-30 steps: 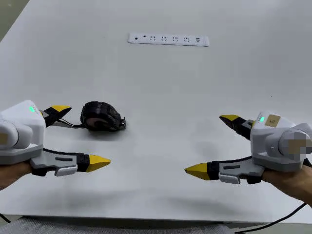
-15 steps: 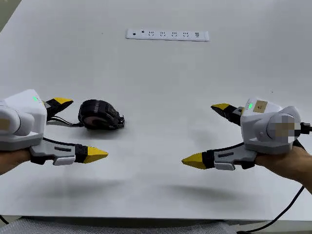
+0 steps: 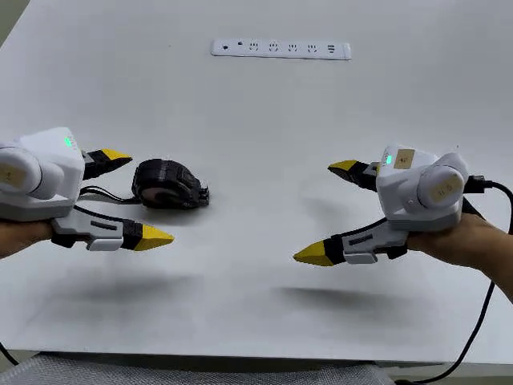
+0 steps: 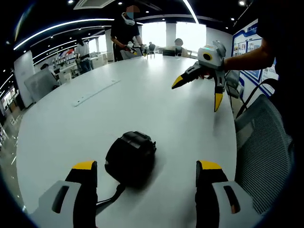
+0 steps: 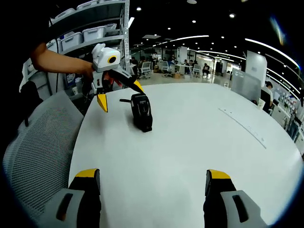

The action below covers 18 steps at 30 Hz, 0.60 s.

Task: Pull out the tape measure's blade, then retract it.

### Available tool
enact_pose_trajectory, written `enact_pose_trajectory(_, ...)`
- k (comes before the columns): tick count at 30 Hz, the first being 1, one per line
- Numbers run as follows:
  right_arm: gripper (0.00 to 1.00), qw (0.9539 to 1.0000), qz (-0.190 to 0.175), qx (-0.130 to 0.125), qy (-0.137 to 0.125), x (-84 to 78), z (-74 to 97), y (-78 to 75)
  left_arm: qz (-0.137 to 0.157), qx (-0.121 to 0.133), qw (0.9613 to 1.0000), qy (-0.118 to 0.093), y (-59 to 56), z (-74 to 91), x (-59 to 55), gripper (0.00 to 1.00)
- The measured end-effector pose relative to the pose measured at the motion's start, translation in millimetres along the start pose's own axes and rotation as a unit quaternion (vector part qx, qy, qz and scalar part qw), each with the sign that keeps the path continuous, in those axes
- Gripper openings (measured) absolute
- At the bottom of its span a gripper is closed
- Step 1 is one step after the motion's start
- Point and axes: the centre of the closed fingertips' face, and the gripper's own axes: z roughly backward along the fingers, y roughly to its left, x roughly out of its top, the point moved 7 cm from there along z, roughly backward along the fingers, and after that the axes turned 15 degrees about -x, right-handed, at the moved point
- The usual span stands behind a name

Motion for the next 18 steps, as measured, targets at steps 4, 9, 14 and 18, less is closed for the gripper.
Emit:
enact_pose_trajectory(4, 0.90, 0.9998, 0.011, 0.014, -0.003, 5.3, -9.7, 1.4, -0.005, -0.005, 0.9999, 0.010, 4.5, -1.8, -0.4, 0.81)
enact_pose_trajectory(9, 0.87, 0.9992, 0.022, 0.032, -0.007, 10.3, -20.6, 1.7, -0.021, -0.015, 0.9994, 0.022, 9.9, -2.2, 2.0, 0.76)
enact_pose_trajectory(14, 0.84, 0.9983, 0.032, 0.047, -0.011, 16.4, -31.2, 3.6, -0.034, -0.027, 0.9981, 0.043, 16.3, -5.0, 2.7, 0.69)
enact_pose_trajectory(18, 0.81, 0.9971, 0.045, 0.060, -0.016, 22.2, -38.8, 7.5, -0.044, -0.035, 0.9970, 0.053, 19.3, -6.5, 5.0, 0.67)
